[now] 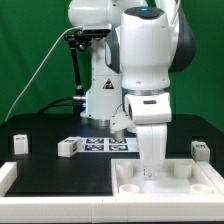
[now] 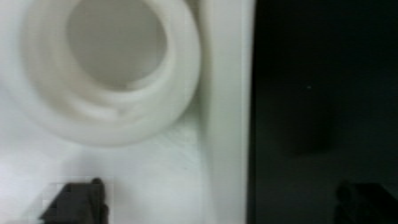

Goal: Assemble one leg

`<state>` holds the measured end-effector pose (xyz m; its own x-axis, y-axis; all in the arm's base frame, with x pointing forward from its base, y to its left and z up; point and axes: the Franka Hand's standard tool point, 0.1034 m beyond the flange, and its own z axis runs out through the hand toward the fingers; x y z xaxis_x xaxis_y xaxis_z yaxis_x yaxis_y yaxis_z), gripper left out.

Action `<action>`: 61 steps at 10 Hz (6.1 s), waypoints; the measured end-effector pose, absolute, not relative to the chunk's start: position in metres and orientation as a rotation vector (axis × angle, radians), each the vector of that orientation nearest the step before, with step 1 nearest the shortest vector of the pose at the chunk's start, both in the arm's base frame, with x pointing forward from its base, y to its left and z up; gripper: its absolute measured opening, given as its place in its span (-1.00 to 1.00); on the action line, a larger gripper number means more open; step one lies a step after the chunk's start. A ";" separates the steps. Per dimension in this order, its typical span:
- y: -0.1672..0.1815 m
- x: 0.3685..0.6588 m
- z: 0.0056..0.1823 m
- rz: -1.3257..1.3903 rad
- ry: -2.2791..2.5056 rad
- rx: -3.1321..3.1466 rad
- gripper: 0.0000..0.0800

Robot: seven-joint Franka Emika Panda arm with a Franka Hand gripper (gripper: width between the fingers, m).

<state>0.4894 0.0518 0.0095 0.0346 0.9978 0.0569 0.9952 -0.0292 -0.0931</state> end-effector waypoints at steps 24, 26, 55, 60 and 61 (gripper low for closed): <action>0.173 0.421 0.046 0.140 0.234 -3.048 0.62; 0.174 0.420 0.045 0.255 0.196 -3.054 0.62; 0.167 0.435 0.094 1.502 -0.033 -2.693 -0.27; 0.171 0.458 0.092 1.141 0.001 -2.838 -0.27; 0.165 0.465 0.080 0.970 -0.078 -2.861 -0.27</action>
Offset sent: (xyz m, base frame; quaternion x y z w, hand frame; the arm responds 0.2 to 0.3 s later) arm -0.0232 0.0104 0.0427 -0.0368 -0.0173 0.0696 0.9967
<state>0.4650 0.1653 0.0801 0.7933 0.0866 -0.6026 0.0102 -0.9916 -0.1291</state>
